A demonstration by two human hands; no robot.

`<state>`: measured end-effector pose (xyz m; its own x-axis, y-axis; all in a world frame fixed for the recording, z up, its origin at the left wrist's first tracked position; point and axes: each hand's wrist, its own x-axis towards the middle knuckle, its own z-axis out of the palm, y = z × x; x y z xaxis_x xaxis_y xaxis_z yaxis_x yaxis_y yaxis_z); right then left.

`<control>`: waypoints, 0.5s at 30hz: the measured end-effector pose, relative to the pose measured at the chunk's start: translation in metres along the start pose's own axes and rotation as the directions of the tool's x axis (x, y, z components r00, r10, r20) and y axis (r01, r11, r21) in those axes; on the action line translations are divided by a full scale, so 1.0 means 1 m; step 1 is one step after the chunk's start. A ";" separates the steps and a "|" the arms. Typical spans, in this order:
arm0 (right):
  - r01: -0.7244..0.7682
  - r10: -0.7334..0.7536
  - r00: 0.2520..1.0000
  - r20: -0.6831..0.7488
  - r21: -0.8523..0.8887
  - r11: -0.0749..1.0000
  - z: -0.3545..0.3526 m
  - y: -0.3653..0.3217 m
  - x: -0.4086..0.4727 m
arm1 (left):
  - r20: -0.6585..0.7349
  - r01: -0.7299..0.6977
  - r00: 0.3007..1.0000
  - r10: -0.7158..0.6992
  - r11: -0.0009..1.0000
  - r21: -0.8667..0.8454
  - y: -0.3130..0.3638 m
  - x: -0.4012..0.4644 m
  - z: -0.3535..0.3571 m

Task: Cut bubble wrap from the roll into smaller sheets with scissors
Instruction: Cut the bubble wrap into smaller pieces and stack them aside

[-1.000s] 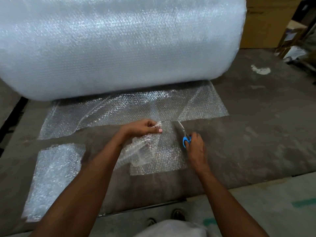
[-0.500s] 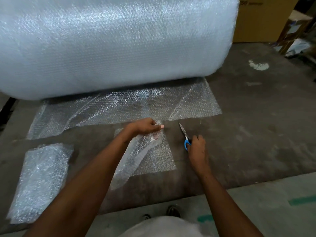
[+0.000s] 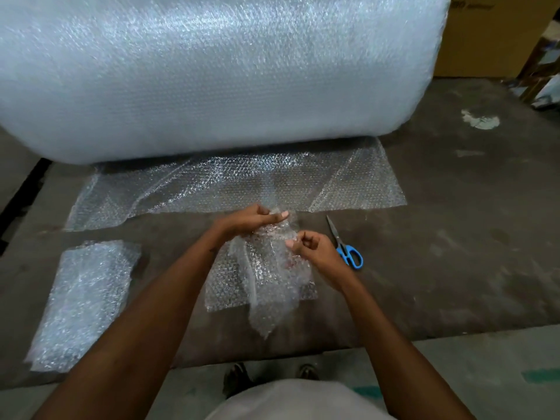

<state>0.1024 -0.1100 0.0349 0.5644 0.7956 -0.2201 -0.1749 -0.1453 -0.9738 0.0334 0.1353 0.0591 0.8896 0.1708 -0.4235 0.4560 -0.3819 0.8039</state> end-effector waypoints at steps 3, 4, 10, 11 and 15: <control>0.033 -0.029 0.990 -0.139 0.026 0.999 0.001 -0.004 0.004 | 0.221 0.096 0.969 -0.114 0.991 0.089 -0.019 -0.023 -0.026; 0.036 -0.031 0.983 -0.180 0.025 0.999 0.003 -0.004 0.007 | 0.280 0.098 0.952 -0.123 0.990 0.101 -0.027 -0.032 -0.034; -0.069 0.049 0.960 -0.277 -0.061 0.996 0.007 0.020 0.024 | 0.091 0.102 0.993 -0.070 0.901 -0.421 -0.083 -0.054 -0.062; -0.075 0.064 0.953 -0.296 -0.028 0.997 0.011 0.022 0.024 | 0.088 0.133 0.991 -0.102 0.825 -0.550 -0.089 -0.058 -0.064; -0.152 0.155 0.935 -0.319 0.036 0.988 0.029 0.022 0.016 | 0.076 0.159 0.986 -0.152 0.673 -0.722 -0.100 -0.064 -0.056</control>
<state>0.0848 -0.0833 0.0116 0.7578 0.5338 -0.3751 -0.2873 -0.2432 -0.9265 -0.0681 0.2135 0.0298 0.8058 0.1576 -0.5708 0.4660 0.4260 0.7755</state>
